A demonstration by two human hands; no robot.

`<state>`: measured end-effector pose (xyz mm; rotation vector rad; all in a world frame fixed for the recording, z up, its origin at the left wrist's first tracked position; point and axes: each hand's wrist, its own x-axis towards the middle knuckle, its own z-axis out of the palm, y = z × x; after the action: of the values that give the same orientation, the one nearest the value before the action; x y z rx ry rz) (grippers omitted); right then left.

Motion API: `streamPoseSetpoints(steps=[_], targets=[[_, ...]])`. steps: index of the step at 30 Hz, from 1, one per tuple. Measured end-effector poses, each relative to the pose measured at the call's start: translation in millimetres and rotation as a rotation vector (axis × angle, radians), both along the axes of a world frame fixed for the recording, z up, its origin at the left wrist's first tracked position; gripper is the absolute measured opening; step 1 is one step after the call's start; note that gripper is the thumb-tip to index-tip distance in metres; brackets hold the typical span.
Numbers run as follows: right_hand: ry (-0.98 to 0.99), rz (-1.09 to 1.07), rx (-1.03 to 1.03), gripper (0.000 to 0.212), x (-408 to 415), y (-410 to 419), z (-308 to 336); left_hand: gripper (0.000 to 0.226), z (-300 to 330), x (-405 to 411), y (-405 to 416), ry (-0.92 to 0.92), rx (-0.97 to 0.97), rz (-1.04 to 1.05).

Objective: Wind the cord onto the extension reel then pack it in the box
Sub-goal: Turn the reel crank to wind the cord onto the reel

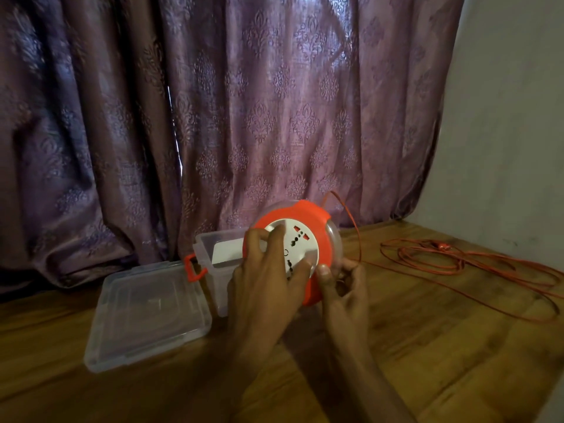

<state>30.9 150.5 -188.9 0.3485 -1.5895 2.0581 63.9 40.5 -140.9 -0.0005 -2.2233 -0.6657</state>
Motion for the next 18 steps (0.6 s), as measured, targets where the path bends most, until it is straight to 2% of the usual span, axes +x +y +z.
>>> streamPoseSetpoints(steps=[5,7,9,11,16,18], targets=[[0.033,0.005,0.050,0.016,3,-5,1,0.056,3,-1,-3,-0.024,0.071,0.040],[0.019,0.008,0.046,0.014,2,-5,1,0.054,5,0,-4,-0.024,-0.050,0.045],[-0.001,0.008,0.020,0.015,1,-4,1,0.053,4,4,-3,-0.007,-0.261,0.028],[-0.042,0.026,-0.037,0.027,2,-5,2,0.061,4,5,-5,-0.001,-0.402,-0.001],[-0.125,0.027,-0.089,0.037,1,-7,3,0.061,-1,-1,-15,-0.037,-0.476,-0.041],[-0.154,0.017,-0.105,0.036,0,-4,2,0.069,-2,-3,-16,-0.007,-0.447,-0.068]])
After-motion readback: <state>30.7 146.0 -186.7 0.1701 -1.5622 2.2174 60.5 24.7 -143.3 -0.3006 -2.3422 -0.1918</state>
